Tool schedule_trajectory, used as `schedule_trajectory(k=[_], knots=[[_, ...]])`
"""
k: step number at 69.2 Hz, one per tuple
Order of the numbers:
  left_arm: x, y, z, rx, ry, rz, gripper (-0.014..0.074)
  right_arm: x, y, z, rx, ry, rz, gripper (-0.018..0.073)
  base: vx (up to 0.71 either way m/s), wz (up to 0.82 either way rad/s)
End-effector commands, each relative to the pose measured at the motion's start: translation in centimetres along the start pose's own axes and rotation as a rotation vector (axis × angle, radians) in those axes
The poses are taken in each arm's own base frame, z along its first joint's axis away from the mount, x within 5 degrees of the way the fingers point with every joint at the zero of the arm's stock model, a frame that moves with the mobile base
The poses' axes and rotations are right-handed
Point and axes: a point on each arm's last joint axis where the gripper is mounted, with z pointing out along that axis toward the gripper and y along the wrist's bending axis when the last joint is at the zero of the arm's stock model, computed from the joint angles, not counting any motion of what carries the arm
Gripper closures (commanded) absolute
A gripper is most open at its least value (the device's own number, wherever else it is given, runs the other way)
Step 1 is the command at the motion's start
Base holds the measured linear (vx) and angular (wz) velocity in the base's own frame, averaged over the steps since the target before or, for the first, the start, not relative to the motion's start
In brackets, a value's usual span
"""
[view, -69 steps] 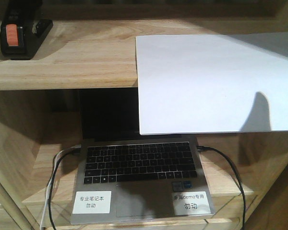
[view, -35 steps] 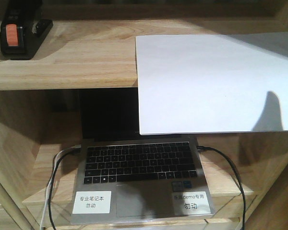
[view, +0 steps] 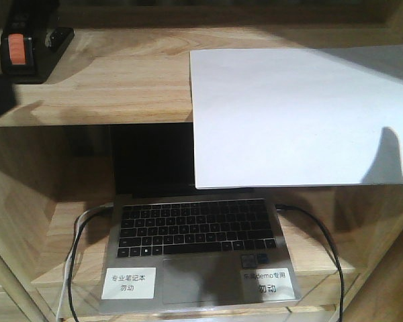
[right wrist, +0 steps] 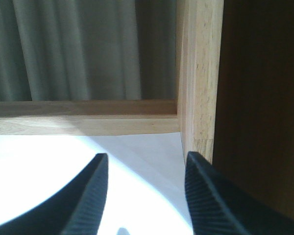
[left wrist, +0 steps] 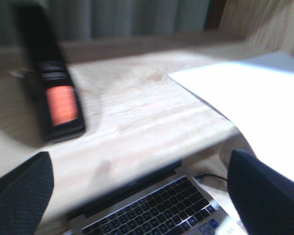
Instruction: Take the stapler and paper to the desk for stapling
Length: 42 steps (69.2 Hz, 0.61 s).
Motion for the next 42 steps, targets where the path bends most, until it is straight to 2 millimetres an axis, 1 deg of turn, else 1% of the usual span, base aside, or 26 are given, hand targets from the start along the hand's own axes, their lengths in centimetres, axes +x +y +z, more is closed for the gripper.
schedule_trajectory(k=[1, 10, 17, 19, 22, 30, 37, 42], knots=[[-2.4, -0.4, 1.3, 0.023, -0.115, -0.010, -0.0068, -1.6, -0.1, -0.1, 0.010, -0.095, -0.005, 0.0241, 0.00, 0.00], [-4.5, -0.6, 3.7, 0.016, -0.098, -0.022, -0.0062, -1.6, -0.1, -0.1, 0.010, -0.095, -0.005, 0.0253, 0.00, 0.00], [-6.5, -0.5, 5.0, -0.035, -0.095, -0.031, -0.0057, -1.6, -0.1, -0.1, 0.010, -0.095, -0.005, 0.0253, 0.00, 0.00], [-7.2, -0.6, 5.1, -0.052, -0.101, -0.031, -0.0054, -1.6, -0.1, -0.1, 0.010, -0.095, -0.005, 0.0253, 0.00, 0.00], [-7.8, -0.5, 5.6, -0.081, -0.089, -0.036, -0.0051, -1.6, -0.1, -0.1, 0.010, -0.095, -0.005, 0.0253, 0.00, 0.00], [-9.9, -0.1, 6.1, -0.170, -0.072, -0.062, -0.0043, -1.6, -0.1, -0.1, 0.010, -0.094, -0.005, 0.0253, 0.00, 0.00], [-11.0, 0.4, 6.7, -0.248, -0.021, -0.062, -0.0036, -1.6, -0.1, -0.1, 0.010, -0.094, -0.005, 0.0253, 0.00, 0.00], [-11.3, 0.8, 7.6, -0.301, 0.039, -0.060, -0.0033, -1.6, -0.1, -0.1, 0.010, -0.094, -0.005, 0.0253, 0.00, 0.00]])
